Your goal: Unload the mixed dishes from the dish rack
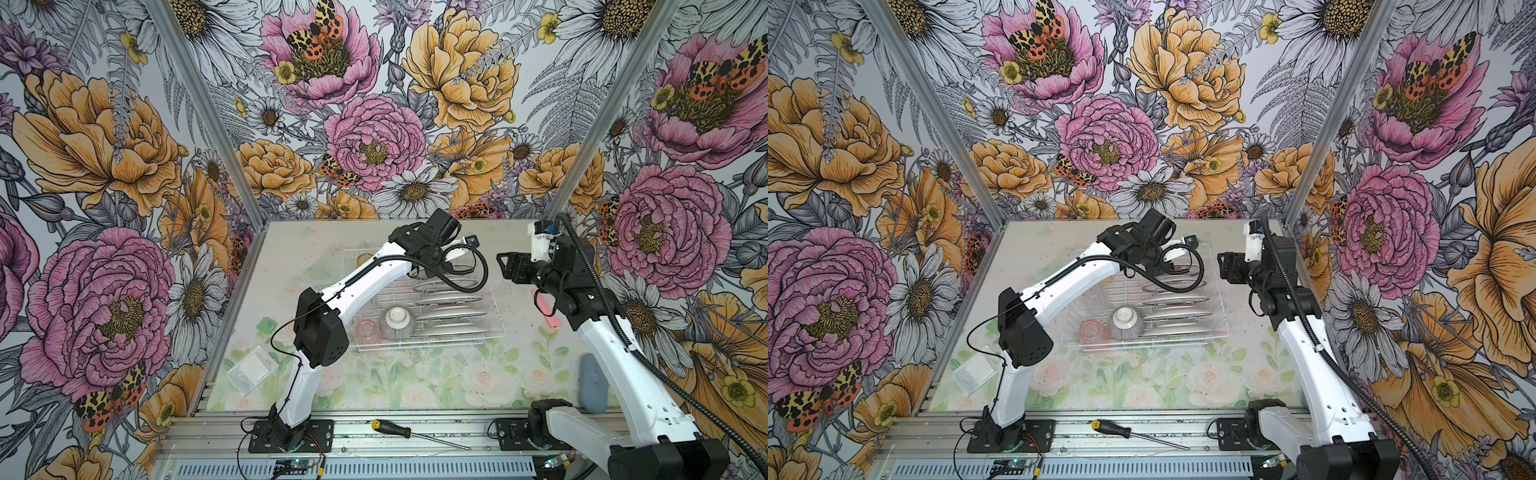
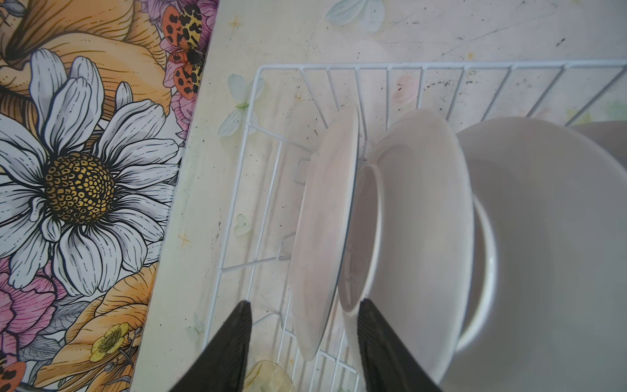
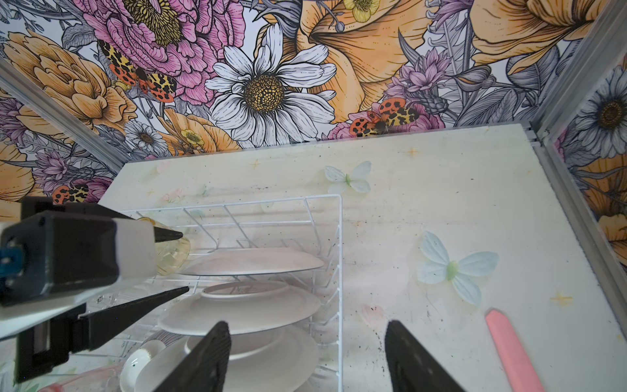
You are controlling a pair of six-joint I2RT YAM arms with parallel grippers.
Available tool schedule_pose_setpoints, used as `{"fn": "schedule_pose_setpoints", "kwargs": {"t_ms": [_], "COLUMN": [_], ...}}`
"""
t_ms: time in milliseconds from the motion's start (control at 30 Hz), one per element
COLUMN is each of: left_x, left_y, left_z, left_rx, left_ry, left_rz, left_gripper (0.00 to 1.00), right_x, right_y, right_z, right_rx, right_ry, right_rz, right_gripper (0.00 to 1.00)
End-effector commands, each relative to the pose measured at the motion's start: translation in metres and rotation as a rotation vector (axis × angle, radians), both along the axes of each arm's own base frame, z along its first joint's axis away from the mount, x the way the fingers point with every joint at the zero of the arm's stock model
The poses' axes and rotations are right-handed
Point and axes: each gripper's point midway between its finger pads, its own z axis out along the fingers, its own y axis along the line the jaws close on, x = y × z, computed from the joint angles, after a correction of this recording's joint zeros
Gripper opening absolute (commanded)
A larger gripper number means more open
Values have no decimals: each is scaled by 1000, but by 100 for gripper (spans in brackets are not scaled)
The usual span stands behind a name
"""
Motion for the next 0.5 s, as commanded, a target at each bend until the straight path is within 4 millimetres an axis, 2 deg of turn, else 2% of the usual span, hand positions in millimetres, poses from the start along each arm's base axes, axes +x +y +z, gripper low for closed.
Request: {"fn": "schedule_pose_setpoints", "kwargs": {"t_ms": [0,233,467], "left_x": [2,11,24], "left_y": [-4,-4,-3], "left_z": [-12,-20,-28], "left_rx": [-7,1,-14], "left_ry": [49,47,66], "left_rz": [-16,0,26], "left_gripper": [53,53,44], "right_x": [-5,-6,-6], "right_y": [-4,-6,-8], "right_z": [2,3,2], "right_rx": [-9,-13,-16], "right_ry": [-15,-21,-18], "right_rz": [-15,-18,-20], "right_gripper": [74,75,75]}}
